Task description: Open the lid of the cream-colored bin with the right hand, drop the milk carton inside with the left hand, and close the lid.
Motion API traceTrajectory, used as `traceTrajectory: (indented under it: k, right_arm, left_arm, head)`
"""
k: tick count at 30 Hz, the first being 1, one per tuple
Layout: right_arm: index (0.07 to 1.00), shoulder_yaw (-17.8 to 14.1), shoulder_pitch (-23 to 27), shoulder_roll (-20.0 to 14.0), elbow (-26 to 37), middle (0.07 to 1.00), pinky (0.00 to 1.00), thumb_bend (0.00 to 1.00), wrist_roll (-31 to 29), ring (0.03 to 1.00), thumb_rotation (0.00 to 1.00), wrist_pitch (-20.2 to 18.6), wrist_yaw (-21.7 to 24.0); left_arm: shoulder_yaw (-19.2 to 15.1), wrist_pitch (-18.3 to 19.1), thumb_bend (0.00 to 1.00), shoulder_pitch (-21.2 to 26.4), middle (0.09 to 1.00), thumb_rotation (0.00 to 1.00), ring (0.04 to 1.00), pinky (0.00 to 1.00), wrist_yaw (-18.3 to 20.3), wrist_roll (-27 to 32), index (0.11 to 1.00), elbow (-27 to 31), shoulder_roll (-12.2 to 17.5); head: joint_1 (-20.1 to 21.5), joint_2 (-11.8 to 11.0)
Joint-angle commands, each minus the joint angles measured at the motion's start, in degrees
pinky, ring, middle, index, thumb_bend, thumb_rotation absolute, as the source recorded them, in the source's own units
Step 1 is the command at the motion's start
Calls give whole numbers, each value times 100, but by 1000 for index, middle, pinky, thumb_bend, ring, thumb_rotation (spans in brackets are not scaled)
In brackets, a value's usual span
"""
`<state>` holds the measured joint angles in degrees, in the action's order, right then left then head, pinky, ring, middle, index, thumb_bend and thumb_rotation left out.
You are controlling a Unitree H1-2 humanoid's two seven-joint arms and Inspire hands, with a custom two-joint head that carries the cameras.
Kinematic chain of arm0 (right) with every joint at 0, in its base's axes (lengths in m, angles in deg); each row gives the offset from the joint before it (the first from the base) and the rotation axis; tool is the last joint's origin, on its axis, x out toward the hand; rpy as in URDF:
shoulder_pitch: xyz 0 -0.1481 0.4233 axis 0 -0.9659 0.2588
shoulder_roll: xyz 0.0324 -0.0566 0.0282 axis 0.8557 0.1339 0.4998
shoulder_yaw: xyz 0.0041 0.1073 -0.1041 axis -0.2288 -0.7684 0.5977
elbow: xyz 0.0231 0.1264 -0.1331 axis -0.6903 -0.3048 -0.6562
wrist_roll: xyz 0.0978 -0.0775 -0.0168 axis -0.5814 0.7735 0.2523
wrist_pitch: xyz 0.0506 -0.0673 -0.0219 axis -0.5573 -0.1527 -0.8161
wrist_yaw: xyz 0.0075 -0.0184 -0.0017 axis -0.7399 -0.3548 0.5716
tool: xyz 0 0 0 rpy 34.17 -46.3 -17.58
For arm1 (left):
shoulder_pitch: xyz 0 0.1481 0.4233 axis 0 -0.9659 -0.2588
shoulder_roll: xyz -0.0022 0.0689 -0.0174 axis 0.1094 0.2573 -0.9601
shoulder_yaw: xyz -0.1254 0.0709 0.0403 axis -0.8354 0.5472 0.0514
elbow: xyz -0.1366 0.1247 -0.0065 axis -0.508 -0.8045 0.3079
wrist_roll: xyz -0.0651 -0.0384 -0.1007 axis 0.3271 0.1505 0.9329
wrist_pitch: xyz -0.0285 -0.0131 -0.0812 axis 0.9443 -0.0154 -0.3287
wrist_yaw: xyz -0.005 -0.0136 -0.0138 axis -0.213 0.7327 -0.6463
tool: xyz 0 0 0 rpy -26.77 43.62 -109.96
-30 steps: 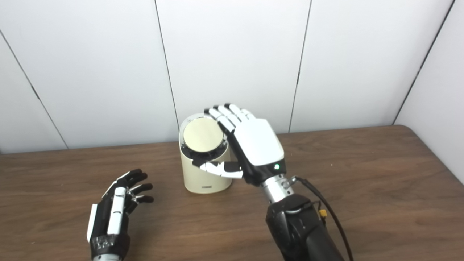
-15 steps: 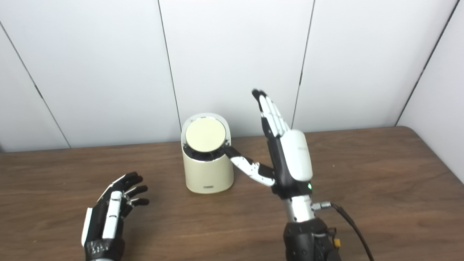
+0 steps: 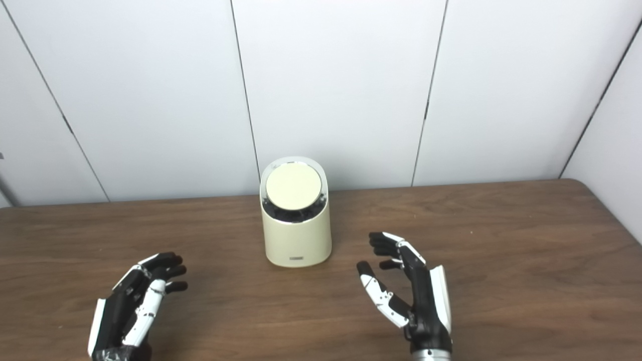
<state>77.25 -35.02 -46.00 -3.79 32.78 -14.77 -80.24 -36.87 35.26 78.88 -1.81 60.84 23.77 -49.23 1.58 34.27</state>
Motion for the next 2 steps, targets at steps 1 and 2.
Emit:
traceTrajectory:
  k: [1,2]
  right_arm:
    - [717,-91,-30,73,294,735,648,245,-237,721,329,-205,119]
    - [721,-116,-67,92,343,739,655,245,-291,725,329,-321,159]
  left_arm:
    - [64,171,293,-44,790,518,774,692,197,198,778,346,126]
    - [71,254,287,-105,808,533,793,711,251,282,796,388,151]
  head:
    - [2,11]
    - [-10,22]
